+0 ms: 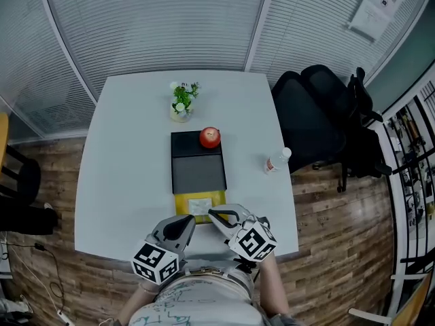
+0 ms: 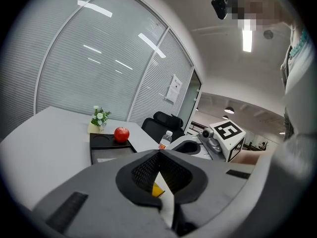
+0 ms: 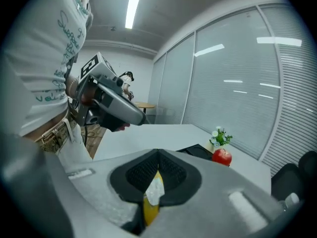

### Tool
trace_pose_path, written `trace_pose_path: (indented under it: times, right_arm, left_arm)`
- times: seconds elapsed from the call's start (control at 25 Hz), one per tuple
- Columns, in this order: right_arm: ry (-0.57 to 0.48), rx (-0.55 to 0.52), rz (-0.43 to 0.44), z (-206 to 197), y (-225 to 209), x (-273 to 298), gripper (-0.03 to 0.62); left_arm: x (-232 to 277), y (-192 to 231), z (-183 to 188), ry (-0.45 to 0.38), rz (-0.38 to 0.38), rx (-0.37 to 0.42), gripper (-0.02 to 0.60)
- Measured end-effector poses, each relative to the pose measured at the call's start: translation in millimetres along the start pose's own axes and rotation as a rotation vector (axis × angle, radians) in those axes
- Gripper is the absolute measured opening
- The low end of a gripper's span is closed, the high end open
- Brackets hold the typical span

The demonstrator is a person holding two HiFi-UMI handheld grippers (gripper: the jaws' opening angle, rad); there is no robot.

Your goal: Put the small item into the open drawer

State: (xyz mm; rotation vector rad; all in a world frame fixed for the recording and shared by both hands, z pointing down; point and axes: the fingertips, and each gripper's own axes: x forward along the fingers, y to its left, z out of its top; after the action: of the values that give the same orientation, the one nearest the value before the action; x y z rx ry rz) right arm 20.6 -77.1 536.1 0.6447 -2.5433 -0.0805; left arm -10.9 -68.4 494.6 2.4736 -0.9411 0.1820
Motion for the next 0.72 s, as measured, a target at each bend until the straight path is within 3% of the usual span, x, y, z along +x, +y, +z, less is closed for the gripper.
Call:
trace_pose_path:
  times: [0.4, 0.72]
  right_arm:
    - [-0.057, 0.029, -0.012, 13, 5, -12, 0.003]
    - [-0.231, 0.061, -0.013, 65, 6, -20, 0.003]
  left_arm:
    - [-2, 0, 6, -0.034, -0.011, 0.008, -0.003]
    - [-3, -2, 17, -0.06, -0.007, 0.067, -0.003]
